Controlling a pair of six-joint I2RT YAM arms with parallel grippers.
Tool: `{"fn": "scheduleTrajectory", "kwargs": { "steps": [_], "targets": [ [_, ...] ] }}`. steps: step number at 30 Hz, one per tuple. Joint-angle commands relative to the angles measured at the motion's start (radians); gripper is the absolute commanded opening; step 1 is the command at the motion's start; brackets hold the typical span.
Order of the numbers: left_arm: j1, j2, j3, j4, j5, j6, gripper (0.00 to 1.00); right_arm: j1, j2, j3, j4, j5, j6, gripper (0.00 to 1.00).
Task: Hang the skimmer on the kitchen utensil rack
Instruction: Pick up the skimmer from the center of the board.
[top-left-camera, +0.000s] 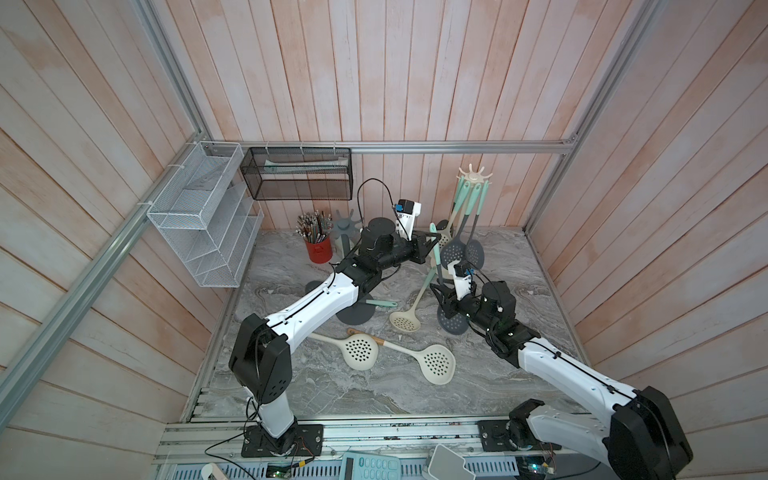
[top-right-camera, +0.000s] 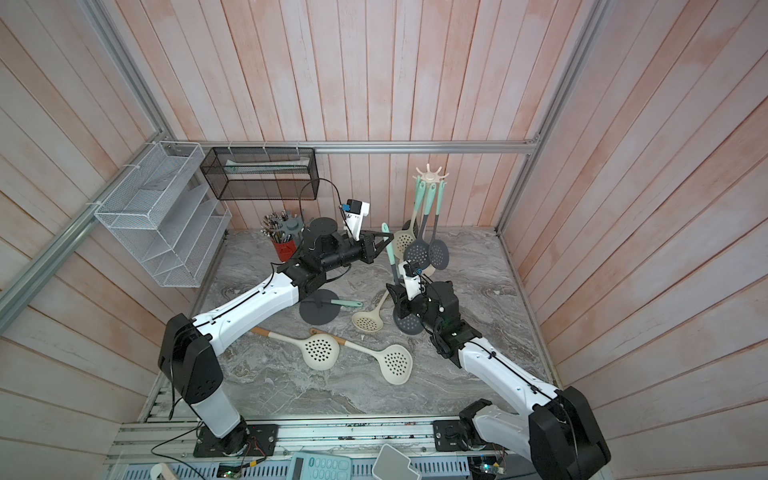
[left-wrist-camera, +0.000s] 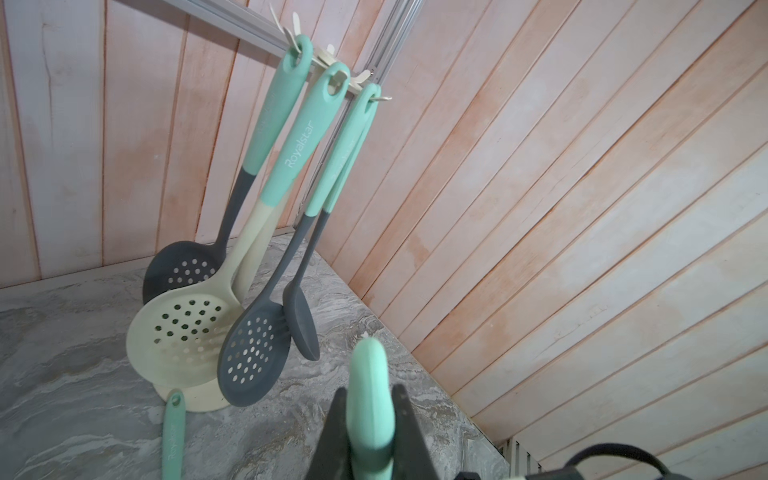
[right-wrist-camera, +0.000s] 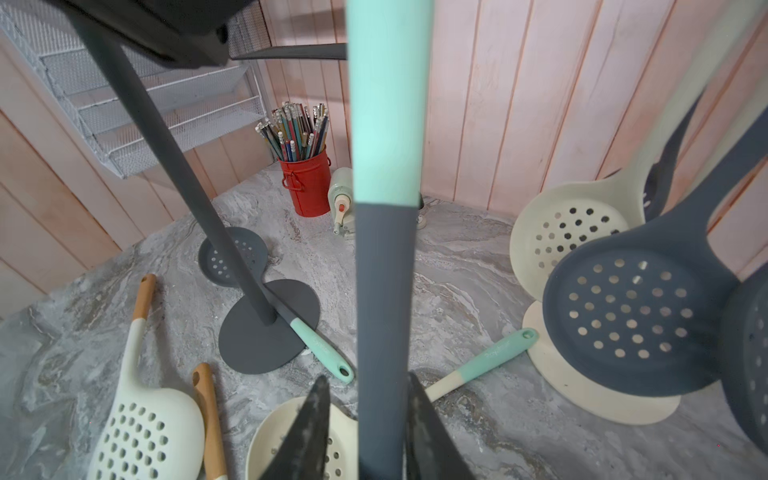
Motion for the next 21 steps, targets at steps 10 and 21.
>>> {"fn": "scheduleTrajectory", "kwargs": {
  "steps": [10, 21],
  "targets": [
    [-0.017, -0.01, 0.018, -0.077, -0.154, -0.039, 0.0, 0.116, 0.104, 0.116, 0.049, 0.391, -0.077, 0.46],
    [-0.022, -0.005, 0.041, -0.111, -0.165, -0.064, 0.03, 0.167, 0.161, 0.133, 0.1, 0.56, -0.131, 0.09]
  ]
}}
